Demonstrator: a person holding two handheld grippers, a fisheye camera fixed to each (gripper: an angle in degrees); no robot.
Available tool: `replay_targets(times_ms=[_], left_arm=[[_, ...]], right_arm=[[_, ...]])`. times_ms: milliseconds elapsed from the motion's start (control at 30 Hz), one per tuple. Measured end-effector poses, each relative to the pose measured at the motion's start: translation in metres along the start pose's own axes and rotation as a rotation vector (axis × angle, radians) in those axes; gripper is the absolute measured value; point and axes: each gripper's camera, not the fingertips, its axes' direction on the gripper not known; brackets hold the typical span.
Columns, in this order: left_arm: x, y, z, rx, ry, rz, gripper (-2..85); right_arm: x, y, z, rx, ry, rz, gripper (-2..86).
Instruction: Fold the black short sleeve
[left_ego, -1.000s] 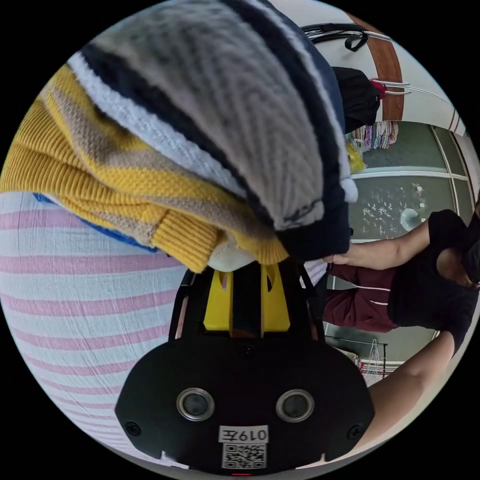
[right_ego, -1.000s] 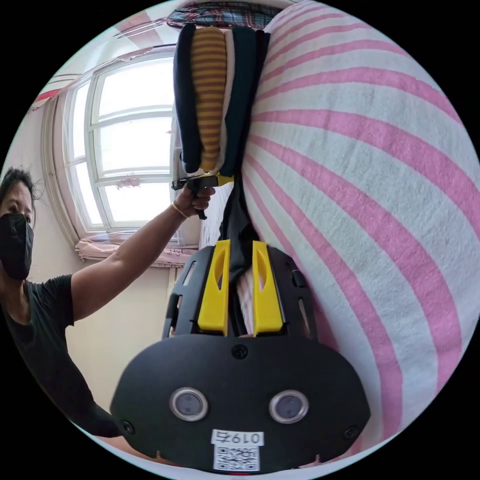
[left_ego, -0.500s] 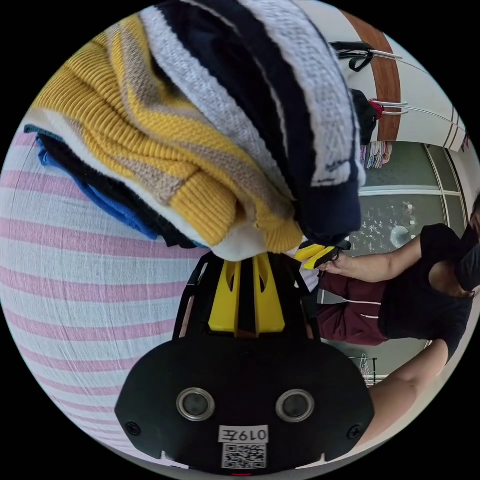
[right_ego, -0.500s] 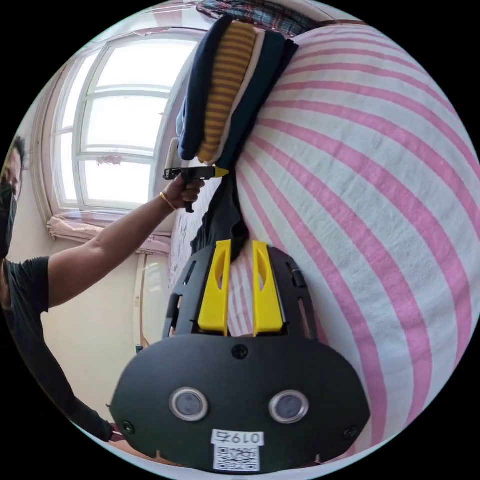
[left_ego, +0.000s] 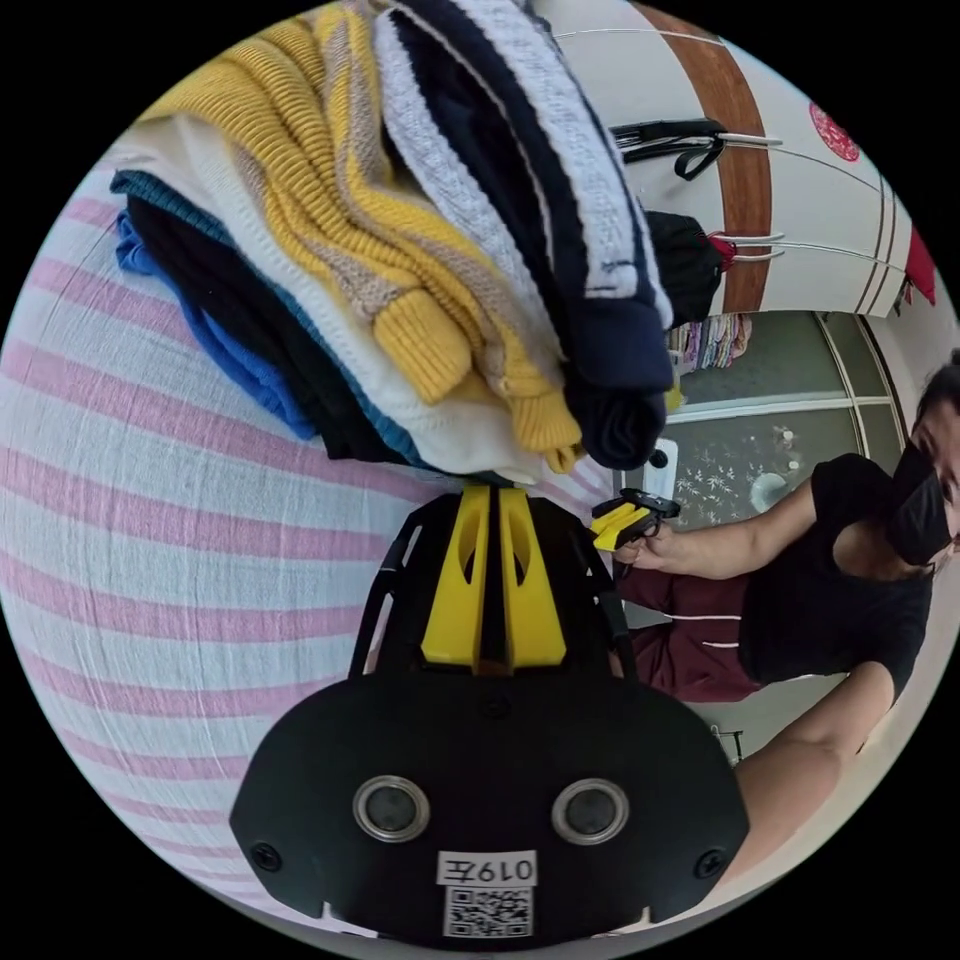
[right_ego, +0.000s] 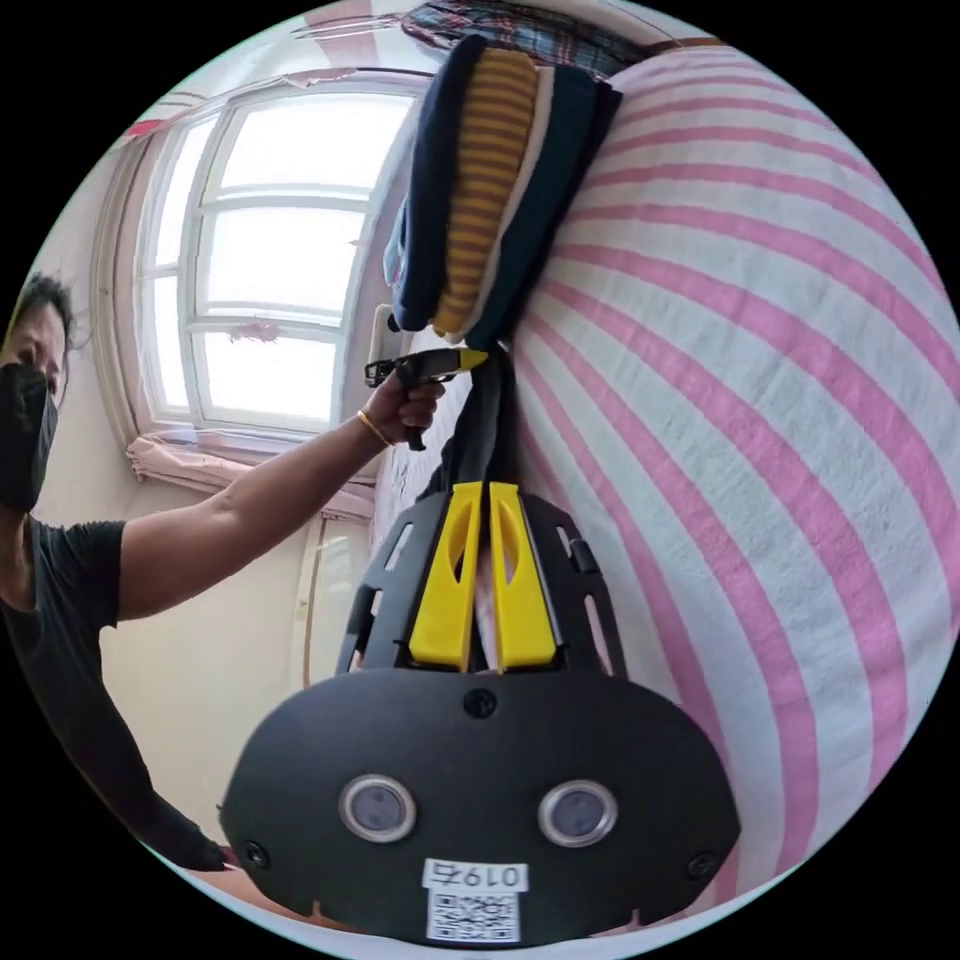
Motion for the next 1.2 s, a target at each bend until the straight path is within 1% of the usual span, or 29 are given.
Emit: replay_targets(times_ms=[100,267,333,467,633,733,833,967,1200], left_arm=[[0.016,0.016,-0.019,0.055,-0.001,0.045,1.2],[0.045,0.057,-0.064,0.174,0.079,0.125,0.9],[0.055,0.075,-0.08,0.208,0.072,0.14,0.9],[0.077,0.121,-0.11,0.238,0.064,0.158,0.8],[0.101,0.176,-0.137,0.278,0.048,0.158,0.9],[0.115,0.21,-0.15,0.313,0.058,0.161,0.9],[0.124,0.244,-0.156,0.339,0.047,0.13,1.0],[0.13,0.282,-0.158,0.346,-0.01,0.05,1.1],[0.134,0.324,-0.159,0.379,-0.036,-0.059,1.3]], right_arm=[[-0.016,0.007,0.014,-0.013,0.033,-0.093,0.0],[-0.044,0.025,0.041,-0.062,0.087,-0.26,-0.1],[-0.058,0.036,0.057,-0.097,0.118,-0.348,-0.2],[-0.077,0.054,0.087,-0.158,0.142,-0.473,-0.3],[-0.106,0.09,0.146,-0.276,0.18,-0.658,-0.2],[-0.117,0.112,0.178,-0.333,0.191,-0.73,-0.2],[-0.122,0.132,0.208,-0.386,0.199,-0.772,-0.1],[-0.119,0.154,0.247,-0.457,0.246,-0.808,-0.1],[-0.105,0.182,0.314,-0.558,0.304,-0.835,-0.1]])
